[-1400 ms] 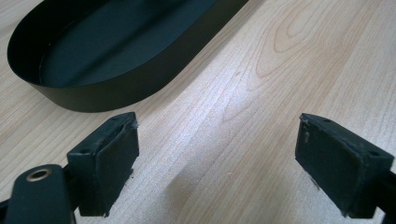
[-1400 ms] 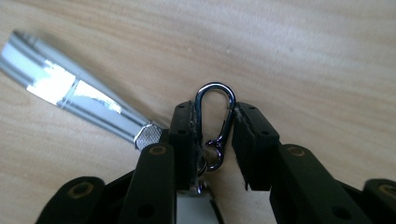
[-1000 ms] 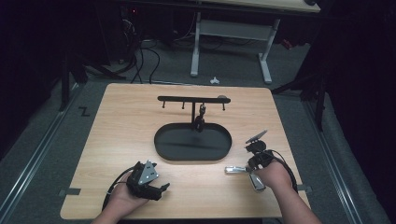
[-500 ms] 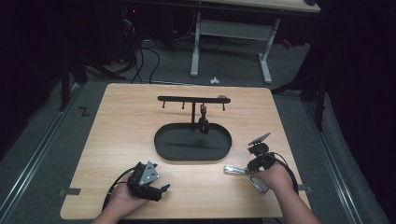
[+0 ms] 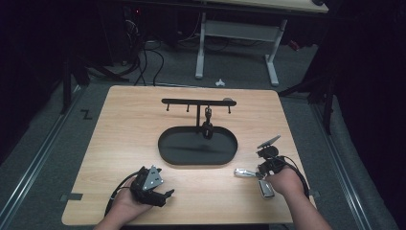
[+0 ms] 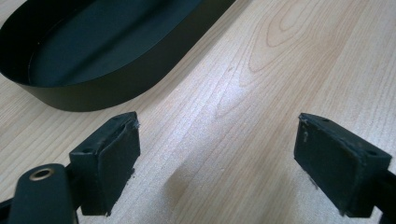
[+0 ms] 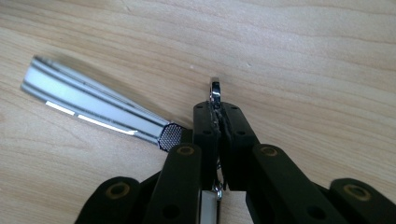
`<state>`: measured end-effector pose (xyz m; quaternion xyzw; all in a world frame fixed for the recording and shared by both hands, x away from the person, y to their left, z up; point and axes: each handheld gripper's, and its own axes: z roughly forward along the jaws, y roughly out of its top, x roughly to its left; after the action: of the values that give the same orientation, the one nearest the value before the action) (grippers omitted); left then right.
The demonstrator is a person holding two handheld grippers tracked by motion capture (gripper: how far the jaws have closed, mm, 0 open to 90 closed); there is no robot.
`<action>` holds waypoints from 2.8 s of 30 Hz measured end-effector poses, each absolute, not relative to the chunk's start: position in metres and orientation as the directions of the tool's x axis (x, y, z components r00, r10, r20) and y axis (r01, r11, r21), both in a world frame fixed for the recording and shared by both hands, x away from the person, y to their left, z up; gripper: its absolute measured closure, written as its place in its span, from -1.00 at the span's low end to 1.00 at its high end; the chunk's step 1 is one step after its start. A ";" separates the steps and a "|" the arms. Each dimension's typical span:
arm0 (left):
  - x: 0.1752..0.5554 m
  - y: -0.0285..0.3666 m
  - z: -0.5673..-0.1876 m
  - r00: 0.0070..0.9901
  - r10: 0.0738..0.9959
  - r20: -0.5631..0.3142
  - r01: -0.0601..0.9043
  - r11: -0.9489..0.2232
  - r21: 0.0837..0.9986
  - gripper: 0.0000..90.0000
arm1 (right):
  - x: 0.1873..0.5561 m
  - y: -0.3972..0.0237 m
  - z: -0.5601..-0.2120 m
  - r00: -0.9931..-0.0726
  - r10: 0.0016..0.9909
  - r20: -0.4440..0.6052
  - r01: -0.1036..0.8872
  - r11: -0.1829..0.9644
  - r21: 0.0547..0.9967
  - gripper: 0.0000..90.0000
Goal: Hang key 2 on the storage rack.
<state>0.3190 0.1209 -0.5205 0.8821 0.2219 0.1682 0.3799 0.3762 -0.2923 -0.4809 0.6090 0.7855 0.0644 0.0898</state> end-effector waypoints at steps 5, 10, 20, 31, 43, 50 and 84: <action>0.319 0.120 -0.521 0.848 0.514 0.129 0.263 -0.620 0.739 -0.67 | 0.373 -0.300 -0.484 -0.227 0.973 -0.051 0.952 0.233 0.196 0.83; 0.319 0.120 -0.521 0.847 0.516 0.130 0.264 -0.620 0.739 -0.67 | 0.368 -0.303 -0.487 -0.236 0.971 -0.031 0.957 0.238 0.167 0.71; 0.319 0.119 -0.522 0.848 0.513 0.133 0.262 -0.624 0.736 -0.66 | 0.363 -0.297 -0.487 -0.308 0.951 -0.035 0.939 0.310 0.147 0.92; 0.319 0.119 -0.522 0.849 0.513 0.129 0.263 -0.621 0.738 -0.66 | 0.371 -0.288 -0.457 -0.352 0.936 0.011 0.919 0.344 0.192 0.92; 0.319 0.120 -0.521 0.847 0.516 0.130 0.262 -0.616 0.743 -0.66 | 0.380 -0.281 -0.421 -0.379 0.925 -0.009 0.898 0.371 0.236 0.92; 0.319 0.121 -0.520 0.842 0.523 0.131 0.261 -0.609 0.749 -0.67 | 0.384 -0.278 -0.409 -0.373 0.928 -0.003 0.899 0.362 0.249 0.92; 0.310 0.147 -0.516 0.794 0.596 0.118 0.304 -0.558 0.773 -0.67 | 0.415 -0.238 -0.344 -0.472 0.881 -0.025 0.826 0.452 0.337 0.92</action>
<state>0.3103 0.1469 -0.5162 0.8625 0.2608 0.1868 0.3913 0.4151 -0.2376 -0.3437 0.5045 0.8462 0.1404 0.0986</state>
